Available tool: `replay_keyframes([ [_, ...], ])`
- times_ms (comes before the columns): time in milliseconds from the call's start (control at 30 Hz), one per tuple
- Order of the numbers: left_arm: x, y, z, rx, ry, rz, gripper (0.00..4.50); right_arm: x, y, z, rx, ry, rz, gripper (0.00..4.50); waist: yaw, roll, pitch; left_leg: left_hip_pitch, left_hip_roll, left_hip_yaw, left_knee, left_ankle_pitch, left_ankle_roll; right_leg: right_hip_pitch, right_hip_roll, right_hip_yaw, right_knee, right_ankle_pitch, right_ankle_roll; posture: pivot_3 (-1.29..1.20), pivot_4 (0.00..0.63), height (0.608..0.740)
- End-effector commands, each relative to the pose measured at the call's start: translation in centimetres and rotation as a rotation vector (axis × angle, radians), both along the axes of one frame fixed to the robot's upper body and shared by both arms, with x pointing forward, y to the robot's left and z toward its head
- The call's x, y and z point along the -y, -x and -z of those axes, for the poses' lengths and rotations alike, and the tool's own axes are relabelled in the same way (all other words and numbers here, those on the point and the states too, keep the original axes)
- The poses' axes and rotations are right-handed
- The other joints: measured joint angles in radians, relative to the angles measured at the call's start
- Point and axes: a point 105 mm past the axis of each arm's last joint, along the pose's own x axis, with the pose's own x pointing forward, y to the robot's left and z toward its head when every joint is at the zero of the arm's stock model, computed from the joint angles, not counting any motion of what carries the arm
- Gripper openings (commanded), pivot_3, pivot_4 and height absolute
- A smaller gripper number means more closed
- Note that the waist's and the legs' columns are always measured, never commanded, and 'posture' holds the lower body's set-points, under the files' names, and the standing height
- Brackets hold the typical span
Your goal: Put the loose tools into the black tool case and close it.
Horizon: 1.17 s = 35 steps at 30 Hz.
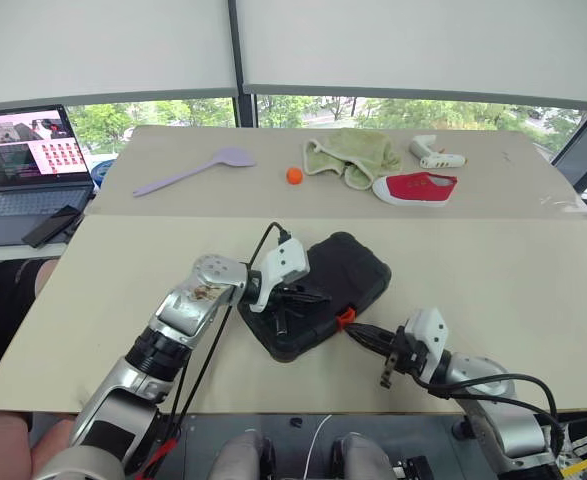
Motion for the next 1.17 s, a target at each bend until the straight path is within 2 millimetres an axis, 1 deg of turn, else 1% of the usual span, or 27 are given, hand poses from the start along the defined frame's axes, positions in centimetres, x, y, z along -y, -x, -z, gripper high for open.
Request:
replay_keyframes([
  [33, -1.5, 1.4, 6.5, -0.209, -0.17, -0.047, 0.08, -0.5, -1.2, -0.8, 0.06, 0.006, 0.018, 0.0, -0.001, 0.0, 0.0, 0.0, 0.0, 0.0, 0.0, 0.0, 0.0, 0.0, 0.0, 0.0, 0.0, 0.0, 0.0, 0.0, 0.15, 0.74],
  [100, -1.5, 1.4, 6.5, -0.208, -0.171, -0.048, 0.08, -0.4, -1.3, -0.7, 0.056, 0.007, 0.017, 0.0, -0.001, 0.0, 0.0, 0.001, 0.0, 0.0, 0.0, 0.0, 0.0, 0.0, 0.0, 0.0, 0.0, 0.0, -0.001, 0.0, 0.15, 0.74],
  [233, -1.9, 1.2, 5.9, -0.186, -0.14, -0.062, 0.08, 0.2, -0.4, -1.1, 0.052, 0.009, -0.012, 0.0, 0.0, 0.001, 0.0, 0.0, 0.0, 0.0, 0.0, 0.0, 0.0, -0.001, 0.0, 0.0, 0.0, -0.001, -0.002, 0.0, 0.15, 0.74],
  [300, -1.9, 0.9, 4.8, -0.146, -0.072, -0.073, 0.08, 0.8, 0.1, -1.4, 0.045, 0.01, -0.017, 0.0, 0.001, 0.002, 0.0, 0.0, 0.0, 0.0, 0.0, 0.0, 0.0, -0.001, 0.0, 0.0, 0.0, 0.001, 0.0, 0.0, 0.15, 0.74],
  [333, -2.0, 0.7, 4.2, -0.125, -0.032, -0.08, 0.08, 1.1, 0.3, -1.5, 0.046, 0.012, -0.017, 0.0, 0.001, 0.003, 0.0, 0.0, 0.0, 0.0, -0.001, 0.0, 0.0, -0.002, -0.001, 0.0, 0.0, 0.001, 0.001, 0.0, 0.15, 0.74],
  [367, -2.2, 0.6, 2.4, -0.076, 0.059, -0.083, 0.08, 1.9, 0.7, -1.9, 0.03, 0.001, -0.01, 0.0, 0.002, 0.005, 0.0, 0.0, 0.0, 0.0, -0.002, 0.0, 0.0, -0.002, -0.001, 0.0, -0.001, 0.001, 0.001, 0.0, 0.15, 0.74],
  [400, -2.5, 0.5, 1.3, -0.04, 0.118, -0.085, 0.08, 2.5, 0.9, -2.2, 0.019, -0.008, -0.005, 0.0, 0.001, 0.006, 0.0, -0.001, 0.0, 0.0, -0.005, 0.0, 0.0, -0.003, -0.001, 0.0, -0.005, 0.002, 0.0, 0.0, 0.15, 0.74],
  [433, -3.3, 0.7, -0.5, 0.017, 0.197, -0.086, 0.08, 3.4, 1.2, -2.5, 0.012, 0.007, -0.002, 0.0, 0.001, 0.005, 0.001, -0.001, 0.0, 0.001, -0.006, 0.0, 0.0, -0.003, -0.001, 0.0, -0.005, 0.002, -0.001, 0.0, 0.15, 0.74],
  [467, -4.4, 1.1, -1.9, 0.06, 0.253, -0.084, 0.57, 4.4, 1.5, -2.7, 0.021, 0.041, 0.0, 0.57, 0.0, 0.006, 0.002, -0.002, 0.0, 0.001, -0.007, 0.0, -0.001, -0.004, 0.0, 0.0, -0.006, 0.005, -0.006, 0.0, 0.15, 0.74],
  [500, -5.4, 1.5, -2.6, 0.078, 0.275, -0.088, 0.71, 5.2, 1.6, -2.9, 0.033, 0.071, 0.005, 0.74, -0.002, 0.006, 0.003, -0.005, 0.0, 0.001, -0.007, 0.0, -0.002, -0.004, 0.0, -0.001, -0.006, 0.006, -0.008, 0.0, 0.15, 0.74],
  [533, -6.7, 1.8, -3.3, 0.113, 0.29, -0.11, 1.24, 6.1, 1.7, -3.2, 0.044, 0.1, 0.015, 1.19, -0.003, 0.005, 0.003, -0.01, 0.0, 0.002, -0.007, 0.001, -0.002, -0.011, 0.0, -0.001, -0.005, 0.006, -0.009, 0.0, 0.15, 0.74],
  [567, -7.8, 2.0, -3.5, 0.128, 0.285, -0.132, 1.42, 6.9, 1.7, -3.4, 0.057, 0.125, 0.024, 1.37, -0.003, 0.003, 0.005, -0.015, 0.0, 0.002, -0.007, 0.007, -0.003, -0.014, 0.001, -0.001, -0.004, 0.007, -0.01, 0.0, 0.15, 0.74],
  [600, -8.9, 2.2, -3.6, 0.144, 0.271, -0.16, 1.72, 7.5, 1.7, -3.6, 0.068, 0.145, 0.032, 1.64, -0.003, 0.003, 0.006, -0.016, 0.0, 0.002, -0.007, 0.011, -0.005, -0.016, 0.002, -0.002, -0.003, 0.006, -0.01, 0.0, 0.15, 0.74],
  [633, -10.3, 2.3, -3.5, 0.162, 0.247, -0.198, 2.1, 8.4, 1.7, -3.8, 0.075, 0.171, 0.04, 2.04, -0.003, 0.003, 0.01, -0.016, 0.001, 0.002, -0.007, 0.011, -0.006, -0.016, 0.003, -0.003, -0.003, 0.006, -0.011, 0.0, 0.15, 0.74],
  [700, -13.2, 2.6, -2.9, 0.171, 0.187, -0.291, 2.8, 10.0, 1.7, -4.0, 0.093, 0.225, 0.05, 2.75, 0.002, 0.003, 0.019, -0.016, 0.001, 0.002, -0.007, 0.011, -0.005, -0.016, 0.003, -0.005, -0.003, 0.006, -0.011, 0.0, 0.15, 0.74],
  [733, -14.7, 2.8, -2.5, 0.194, 0.151, -0.333, 3.07, 10.8, 1.7, -4.1, 0.094, 0.247, 0.051, 3.05, 0.004, 0.003, 0.023, -0.017, 0.0, 0.002, -0.007, 0.01, -0.004, -0.016, 0.003, -0.008, -0.004, 0.005, -0.011, 0.0, 0.15, 0.74],
  [800, -17.9, 3.3, -1.2, 0.251, 0.032, -0.434, 3.83, 12.1, 1.6, -4.1, 0.108, 0.294, 0.049, 3.8, 0.009, 0.003, 0.026, -0.017, -0.001, 0.002, -0.007, 0.007, 0.001, -0.015, 0.002, -0.011, -0.005, 0.006, -0.009, 0.0, 0.15, 0.74],
  [833, -19.6, 3.9, -0.1, 0.24, -0.037, -0.479, 4.24, 12.7, 1.5, -4.1, 0.116, 0.318, 0.052, 4.22, 0.011, 0.004, 0.026, -0.018, -0.002, 0.003, -0.006, 0.006, 0.002, -0.015, 0.002, -0.012, -0.007, 0.006, -0.008, 0.0, 0.15, 0.74],
  [867, -20.9, 4.7, 0.7, 0.238, -0.092, -0.498, 4.49, 13.4, 1.3, -4.0, 0.133, 0.35, 0.052, 4.46, 0.01, 0.003, 0.027, -0.018, -0.002, 0.003, -0.006, 0.006, 0.002, -0.014, 0.002, -0.012, -0.01, 0.006, -0.007, 0.0, 0.15, 0.74],
  [900, -21.8, 5.4, 1.2, 0.23, -0.123, -0.506, 4.49, 13.9, 1.0, -4.0, 0.144, 0.369, 0.053, 4.46, 0.01, 0.003, 0.028, -0.019, -0.002, 0.003, -0.006, 0.006, 0.002, -0.015, 0.002, -0.012, -0.01, 0.007, -0.007, 0.0, 0.15, 0.74],
  [967, -22.6, 6.3, 1.6, 0.222, -0.127, -0.534, 4.49, 14.5, 0.6, -4.0, 0.165, 0.388, 0.052, 4.46, 0.009, 0.001, 0.03, -0.019, -0.002, 0.005, -0.006, 0.006, 0.001, -0.015, 0.001, -0.012, -0.011, 0.007, -0.006, 0.0, 0.15, 0.74],
  [1033, -22.6, 6.5, 1.6, 0.233, -0.106, -0.558, 4.49, 14.6, 0.2, -4.0, 0.176, 0.391, 0.046, 4.46, 0.013, 0.001, 0.031, -0.019, -0.002, 0.005, -0.006, 0.005, 0.001, -0.015, 0.0, -0.012, -0.011, 0.007, -0.006, 0.0, 0.15, 0.74],
  [1167, -22.1, 6.8, 1.1, 0.264, -0.058, -0.583, 4.49, 14.1, -0.3, -3.6, 0.185, 0.396, 0.01, 4.46, 0.015, 0.001, 0.031, -0.019, -0.002, 0.004, -0.006, 0.006, -0.003, -0.014, 0.0, -0.012, -0.01, 0.007, -0.006, 0.0, 0.15, 0.74],
])
